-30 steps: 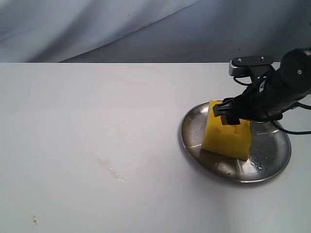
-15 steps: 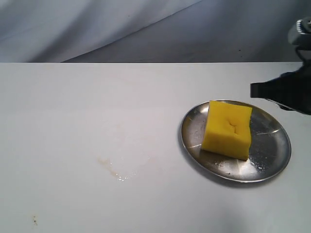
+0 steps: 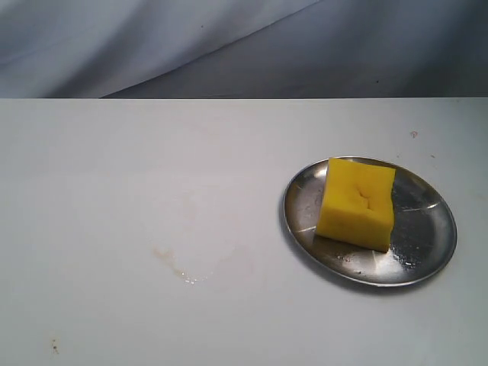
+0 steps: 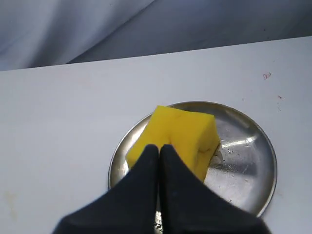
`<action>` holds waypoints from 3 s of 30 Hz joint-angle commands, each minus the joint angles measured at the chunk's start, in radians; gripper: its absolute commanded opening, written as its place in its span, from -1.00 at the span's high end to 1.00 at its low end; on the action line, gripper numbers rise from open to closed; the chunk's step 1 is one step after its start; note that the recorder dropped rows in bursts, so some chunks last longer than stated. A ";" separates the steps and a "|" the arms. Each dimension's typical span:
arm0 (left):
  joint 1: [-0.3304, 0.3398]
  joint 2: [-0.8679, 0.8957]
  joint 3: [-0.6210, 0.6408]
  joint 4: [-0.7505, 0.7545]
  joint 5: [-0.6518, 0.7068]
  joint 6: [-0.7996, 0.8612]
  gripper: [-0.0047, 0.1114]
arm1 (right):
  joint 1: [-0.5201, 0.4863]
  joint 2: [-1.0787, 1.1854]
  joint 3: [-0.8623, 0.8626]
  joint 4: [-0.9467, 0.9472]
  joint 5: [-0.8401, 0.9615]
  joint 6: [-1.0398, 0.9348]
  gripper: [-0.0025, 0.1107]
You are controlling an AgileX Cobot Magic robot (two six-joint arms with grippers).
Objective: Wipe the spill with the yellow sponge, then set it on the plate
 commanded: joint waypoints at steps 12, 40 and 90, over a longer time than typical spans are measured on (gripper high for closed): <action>0.001 -0.003 -0.001 -0.004 -0.006 -0.008 0.92 | -0.228 -0.425 0.367 0.011 -0.256 -0.115 0.96; 0.001 -0.003 -0.001 -0.004 -0.006 -0.008 0.92 | -0.228 -0.615 0.367 0.078 -0.131 -0.299 0.96; 0.001 -0.003 -0.001 -0.004 -0.006 -0.008 0.92 | -0.228 -0.615 0.367 0.045 -0.134 -0.252 0.96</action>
